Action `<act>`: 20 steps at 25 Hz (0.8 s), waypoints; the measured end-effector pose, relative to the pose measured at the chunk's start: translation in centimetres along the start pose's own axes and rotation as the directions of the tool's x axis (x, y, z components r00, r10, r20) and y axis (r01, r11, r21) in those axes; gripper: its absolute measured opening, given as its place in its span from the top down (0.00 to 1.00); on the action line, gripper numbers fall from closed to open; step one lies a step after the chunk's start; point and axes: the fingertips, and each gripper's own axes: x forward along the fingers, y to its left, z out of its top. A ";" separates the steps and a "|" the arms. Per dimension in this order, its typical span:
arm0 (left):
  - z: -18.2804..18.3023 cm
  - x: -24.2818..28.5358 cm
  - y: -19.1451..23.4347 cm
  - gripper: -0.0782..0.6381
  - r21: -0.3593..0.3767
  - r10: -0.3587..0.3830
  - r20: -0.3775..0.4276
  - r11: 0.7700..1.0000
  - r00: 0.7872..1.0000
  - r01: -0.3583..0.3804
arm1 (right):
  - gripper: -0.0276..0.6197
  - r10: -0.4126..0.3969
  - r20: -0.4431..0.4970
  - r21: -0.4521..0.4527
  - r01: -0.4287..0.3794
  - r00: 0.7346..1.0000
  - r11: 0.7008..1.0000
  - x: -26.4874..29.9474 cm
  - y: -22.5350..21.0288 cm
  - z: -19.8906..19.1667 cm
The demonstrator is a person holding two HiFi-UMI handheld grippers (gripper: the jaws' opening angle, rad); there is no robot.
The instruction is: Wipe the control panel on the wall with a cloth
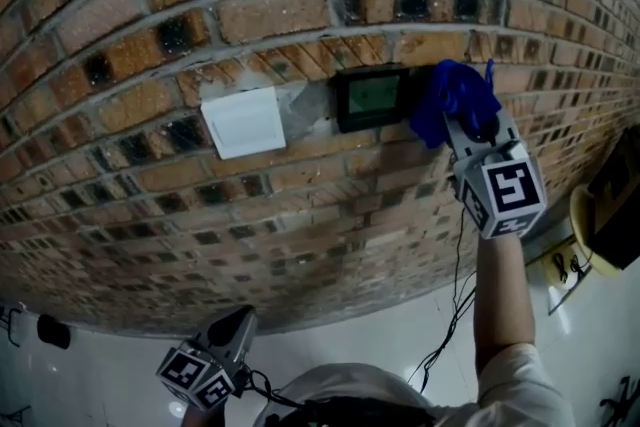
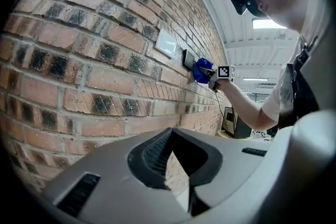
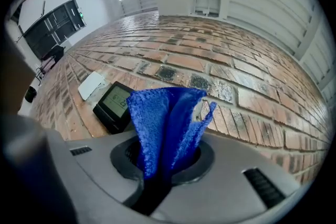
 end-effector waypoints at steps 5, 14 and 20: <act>0.1 -0.6 0.4 0.89 0.002 0.009 0.006 1.000 1.000 -0.009 | 0.82 -0.011 0.044 -0.024 0.012 0.999 1.000 -1.0 1.3 2.4; -0.3 -2.7 0.9 0.89 -0.008 0.042 0.012 0.999 0.999 -0.042 | 0.82 0.249 0.118 -0.016 -0.249 0.961 0.968 1.4 14.4 7.7; -0.5 -4.0 1.4 0.89 -0.018 0.067 0.020 0.998 0.998 -0.067 | 0.82 0.250 0.135 -0.064 -0.243 0.959 0.968 3.9 16.5 8.4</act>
